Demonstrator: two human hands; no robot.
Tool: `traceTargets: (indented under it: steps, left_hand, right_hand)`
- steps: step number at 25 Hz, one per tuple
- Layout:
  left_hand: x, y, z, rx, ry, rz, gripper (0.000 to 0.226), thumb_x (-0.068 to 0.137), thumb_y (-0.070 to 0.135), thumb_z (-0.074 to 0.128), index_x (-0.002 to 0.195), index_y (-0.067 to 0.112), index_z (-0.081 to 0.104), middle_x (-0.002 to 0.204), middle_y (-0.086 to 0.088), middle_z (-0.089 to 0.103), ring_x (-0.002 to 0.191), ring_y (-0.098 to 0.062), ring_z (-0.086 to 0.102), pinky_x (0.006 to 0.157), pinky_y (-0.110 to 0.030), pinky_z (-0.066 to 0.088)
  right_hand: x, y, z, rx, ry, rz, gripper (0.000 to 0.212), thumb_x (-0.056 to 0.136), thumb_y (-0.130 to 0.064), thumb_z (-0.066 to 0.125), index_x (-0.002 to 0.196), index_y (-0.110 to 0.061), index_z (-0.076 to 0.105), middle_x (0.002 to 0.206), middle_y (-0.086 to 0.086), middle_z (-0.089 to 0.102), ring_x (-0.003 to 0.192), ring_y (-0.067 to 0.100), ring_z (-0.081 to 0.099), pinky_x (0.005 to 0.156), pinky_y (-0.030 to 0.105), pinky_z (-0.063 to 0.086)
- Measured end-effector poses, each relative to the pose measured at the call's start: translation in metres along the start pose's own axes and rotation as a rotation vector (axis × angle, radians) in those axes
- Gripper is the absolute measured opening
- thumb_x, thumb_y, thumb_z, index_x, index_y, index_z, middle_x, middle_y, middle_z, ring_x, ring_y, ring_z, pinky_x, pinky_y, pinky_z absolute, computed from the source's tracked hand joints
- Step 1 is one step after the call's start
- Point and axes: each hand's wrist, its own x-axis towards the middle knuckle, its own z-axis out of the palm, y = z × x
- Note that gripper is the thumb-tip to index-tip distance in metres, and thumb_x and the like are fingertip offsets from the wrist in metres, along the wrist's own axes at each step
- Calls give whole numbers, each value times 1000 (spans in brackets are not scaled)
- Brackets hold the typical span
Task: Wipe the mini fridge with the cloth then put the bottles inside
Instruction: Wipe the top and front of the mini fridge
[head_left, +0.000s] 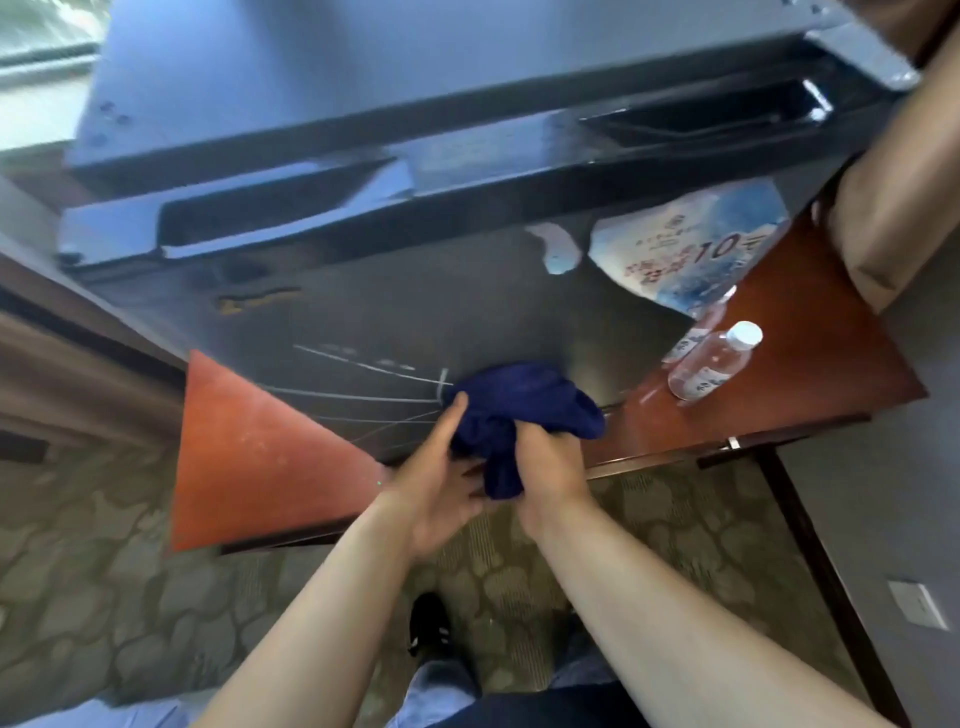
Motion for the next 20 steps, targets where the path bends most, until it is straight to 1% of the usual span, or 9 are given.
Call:
traceTargets:
  steps: [1,3,4,6,7,10,12,15,20]
  left_hand:
    - [-11,7,-19,-39,-16,49,53,93,59,57,117,14,71,126,-15,67,115,-36,63,103,-49,47]
    - [-31,19,-50,-115,-14,157,54,99,57,46,102,14,78,104,-17,66,93,-34,63,86,-45,46]
    - [-42,25,-63,-140,-4,203,56,102,55,41,101,15,80,96,-17,68,83,-30,63,83,-44,43]
    - [-64,36,-86,-188,-27,235,54,103,51,39,106,16,80,99,-15,75,81,-29,67,89,-45,43]
    - [-75,41,-93,-179,-61,247,51,103,49,40,107,17,80,105,-13,77,85,-29,72,91,-45,50]
    - [-105,51,-83,-111,-64,358,37,98,37,51,122,17,71,121,-12,74,98,-23,76,88,-43,60]
    - [-121,54,-62,-54,-45,471,37,90,31,57,118,9,69,117,-16,75,94,-23,77,81,-41,64]
    - [-137,60,-35,0,-13,642,37,85,25,62,117,6,67,104,-13,79,85,-19,78,62,-30,63]
    - [-121,61,-20,-184,63,625,32,84,20,64,114,10,68,97,-7,79,75,-13,77,58,-27,61]
  right_hand:
    - [-15,6,16,-39,-37,-6,30,93,-18,68,123,-14,68,117,7,76,104,26,74,90,47,62]
    - [-40,14,40,-124,-150,10,27,93,-19,70,118,-9,69,112,9,77,98,28,75,75,40,63]
    - [-50,17,48,-141,-234,31,32,89,-21,72,118,-7,69,111,12,77,98,32,74,74,44,63]
    - [-65,20,53,-71,-393,77,49,79,-28,74,122,-5,69,116,16,74,109,35,68,96,60,53]
    - [-72,20,52,32,-438,127,53,78,-29,75,126,-7,68,120,15,72,113,32,65,104,59,48]
    - [-94,1,47,297,-513,173,48,92,-34,66,133,-10,65,130,10,69,123,25,62,108,44,49]
    - [-113,-14,48,330,-517,64,46,97,-42,56,131,-13,69,133,12,70,126,25,64,110,45,49]
    - [-124,-34,54,257,-398,-176,25,95,-27,62,113,-17,75,116,11,78,109,25,75,91,43,60]
    - [-102,-43,61,283,-308,-230,57,76,-17,79,130,-5,65,119,15,77,112,29,74,91,39,61]
